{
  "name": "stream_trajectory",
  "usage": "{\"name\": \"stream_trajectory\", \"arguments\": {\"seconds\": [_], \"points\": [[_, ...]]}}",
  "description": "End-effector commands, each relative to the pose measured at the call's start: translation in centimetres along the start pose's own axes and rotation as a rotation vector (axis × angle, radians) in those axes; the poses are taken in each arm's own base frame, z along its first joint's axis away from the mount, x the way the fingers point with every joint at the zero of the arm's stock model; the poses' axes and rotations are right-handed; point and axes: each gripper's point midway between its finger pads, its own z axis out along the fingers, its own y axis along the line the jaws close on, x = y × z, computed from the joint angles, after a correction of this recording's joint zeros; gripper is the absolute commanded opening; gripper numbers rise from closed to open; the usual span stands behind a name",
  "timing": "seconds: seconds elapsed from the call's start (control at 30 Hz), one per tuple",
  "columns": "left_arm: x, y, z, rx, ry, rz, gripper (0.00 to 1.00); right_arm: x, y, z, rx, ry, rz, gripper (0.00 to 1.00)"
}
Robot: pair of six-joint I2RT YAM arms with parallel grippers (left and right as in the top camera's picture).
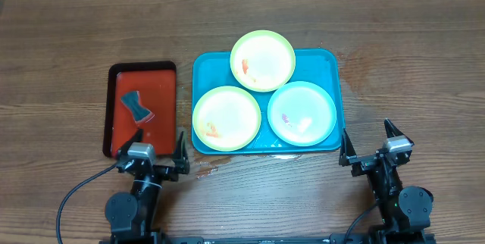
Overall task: Clean dirty plates on tray and stack at the side
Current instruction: 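Move the left gripper over the red tray to the sponge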
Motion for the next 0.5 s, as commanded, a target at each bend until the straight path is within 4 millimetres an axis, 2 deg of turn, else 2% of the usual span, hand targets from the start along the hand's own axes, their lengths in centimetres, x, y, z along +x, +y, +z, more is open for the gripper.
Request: {"name": "stream_trajectory", "arguments": {"seconds": [0.0, 0.1, 0.2, 0.27, 0.37, 0.47], "points": [[-2.1, -4.4, -0.7, 0.254, -0.057, -0.157, 0.99, 0.2, -0.3, 0.0, 0.016, -0.004, 0.004, 1.00], [-7.2, -6.2, -2.1, 0.344, -0.266, -0.070, 1.00, 0.2, -0.3, 0.0, 0.016, -0.004, 0.004, 1.00], [-12.8, -7.2, -4.9, 0.368, -0.521, 0.032, 1.00, 0.2, -0.3, 0.0, 0.016, -0.004, 0.004, 1.00], [-16.0, -7.4, -6.6, 0.344, -0.629, 0.057, 1.00, 0.2, -0.3, 0.0, 0.016, -0.004, 0.004, 1.00], [-19.8, -8.2, -8.0, 0.305, -0.669, 0.152, 1.00, 0.2, -0.3, 0.0, 0.016, -0.004, 0.004, 1.00], [-23.3, -8.6, -7.8, 0.257, -0.615, 0.233, 1.00, 0.2, -0.3, 0.0, 0.016, -0.004, 0.004, 1.00]]}}
